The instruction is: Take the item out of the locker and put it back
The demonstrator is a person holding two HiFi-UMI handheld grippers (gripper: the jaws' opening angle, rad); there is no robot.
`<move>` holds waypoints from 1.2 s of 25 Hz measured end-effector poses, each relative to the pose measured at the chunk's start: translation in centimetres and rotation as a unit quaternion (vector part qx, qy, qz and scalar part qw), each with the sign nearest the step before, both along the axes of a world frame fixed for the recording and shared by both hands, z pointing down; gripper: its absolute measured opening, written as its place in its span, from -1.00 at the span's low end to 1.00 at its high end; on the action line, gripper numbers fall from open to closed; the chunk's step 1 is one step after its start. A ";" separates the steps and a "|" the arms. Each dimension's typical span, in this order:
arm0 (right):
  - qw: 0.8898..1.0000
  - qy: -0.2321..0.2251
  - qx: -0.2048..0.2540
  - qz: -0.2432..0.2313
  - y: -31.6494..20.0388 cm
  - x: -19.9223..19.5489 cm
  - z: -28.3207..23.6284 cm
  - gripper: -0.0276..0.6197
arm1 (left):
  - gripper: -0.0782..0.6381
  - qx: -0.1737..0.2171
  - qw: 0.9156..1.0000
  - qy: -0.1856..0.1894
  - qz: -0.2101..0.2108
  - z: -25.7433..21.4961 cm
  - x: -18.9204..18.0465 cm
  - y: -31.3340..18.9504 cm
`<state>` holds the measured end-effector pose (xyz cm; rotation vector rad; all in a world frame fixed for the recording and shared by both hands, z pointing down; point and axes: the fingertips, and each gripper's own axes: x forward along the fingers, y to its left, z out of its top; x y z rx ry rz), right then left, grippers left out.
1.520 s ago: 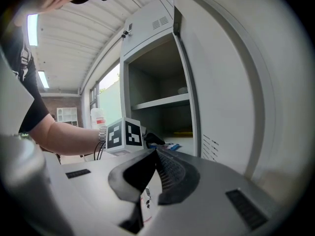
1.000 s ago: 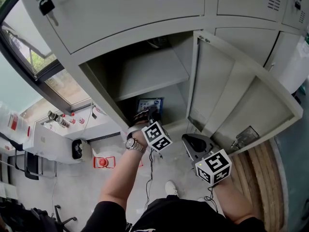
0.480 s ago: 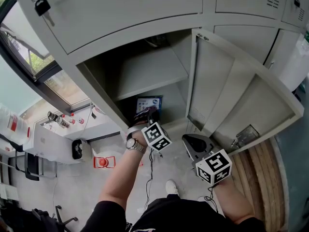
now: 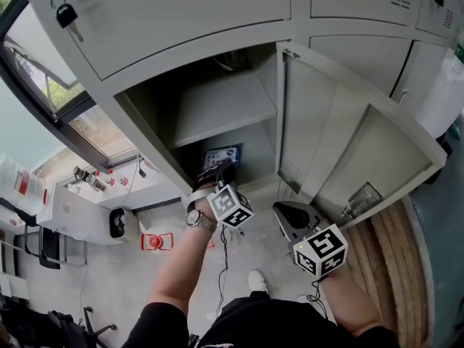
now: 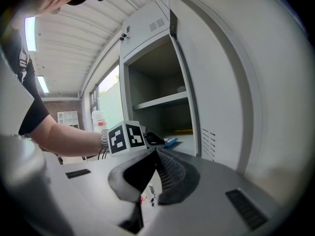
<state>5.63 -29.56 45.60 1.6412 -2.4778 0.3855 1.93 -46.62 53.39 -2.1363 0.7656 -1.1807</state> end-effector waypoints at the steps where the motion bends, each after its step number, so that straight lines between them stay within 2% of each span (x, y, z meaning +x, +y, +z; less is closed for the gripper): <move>1: 1.000 -0.001 0.001 -0.002 0.2 0.0 -0.1 -0.75 | -0.71 0.004 1.000 0.003 -0.003 -0.3 -0.1 0.3; 5: 1.000 0.000 0.006 -0.012 1.3 0.0 -0.4 -0.75 | -0.71 0.020 1.000 0.011 -0.019 -1.1 -0.5 1.5; 9: 1.000 0.001 0.011 -0.024 2.7 0.1 -0.8 -0.75 | -0.71 0.018 0.999 0.029 -0.030 -2.0 -0.7 3.6; 14: 0.999 0.002 0.017 -0.042 5.2 0.1 -1.4 -0.75 | -0.71 0.014 0.997 0.064 -0.048 -3.4 -1.1 7.1; 18: 0.998 0.002 0.022 -0.056 7.4 0.2 -1.8 -0.75 | -0.72 -0.002 0.991 0.111 -0.069 -4.6 -1.6 10.5; 25: 0.996 0.000 0.024 -0.083 11.7 0.7 -2.3 -0.75 | -0.72 -0.046 0.973 0.202 -0.100 -6.3 -1.8 18.0; 30: 0.994 -0.001 0.022 -0.108 14.5 1.4 -2.3 -0.75 | -0.72 -0.083 0.949 0.274 -0.130 -7.1 -2.0 23.7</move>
